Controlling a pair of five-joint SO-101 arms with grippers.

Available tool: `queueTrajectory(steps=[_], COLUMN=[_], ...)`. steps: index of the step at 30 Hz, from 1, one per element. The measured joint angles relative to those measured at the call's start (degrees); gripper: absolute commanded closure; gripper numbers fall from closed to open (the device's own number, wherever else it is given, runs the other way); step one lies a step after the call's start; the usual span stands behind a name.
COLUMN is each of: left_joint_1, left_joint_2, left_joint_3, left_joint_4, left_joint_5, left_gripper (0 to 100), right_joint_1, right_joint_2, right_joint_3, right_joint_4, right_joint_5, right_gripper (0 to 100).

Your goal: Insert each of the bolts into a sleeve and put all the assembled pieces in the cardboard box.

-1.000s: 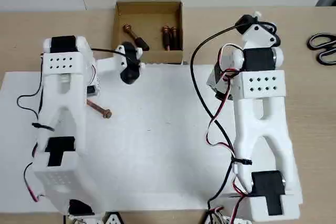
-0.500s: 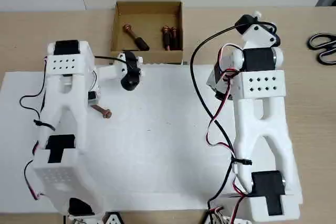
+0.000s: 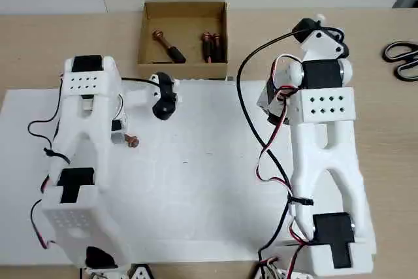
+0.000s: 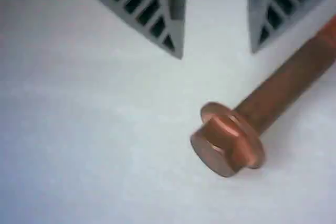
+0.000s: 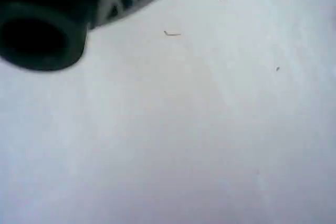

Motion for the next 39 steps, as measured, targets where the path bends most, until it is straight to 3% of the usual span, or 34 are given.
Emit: queueTrajectory(steps=[16,30,32,39], left_joint_1=[0.09,2.2,2.37,3.52], left_joint_2=[0.18,4.75,5.01,5.1], left_joint_3=[9.05,8.18,8.18,8.18], left_joint_4=[-15.74,-18.46,-18.02,-18.2], left_joint_5=[0.0,0.0,2.9,-0.35], left_gripper=[91,91,91,91], right_joint_1=[0.0,0.0,0.0,0.0], right_joint_2=[0.0,0.0,0.0,0.0], right_joint_3=[0.0,0.0,0.0,0.0], right_joint_4=[0.0,0.0,0.0,0.0], right_joint_5=[0.0,0.0,0.0,0.0], right_gripper=[99.5,99.5,99.5,99.5])
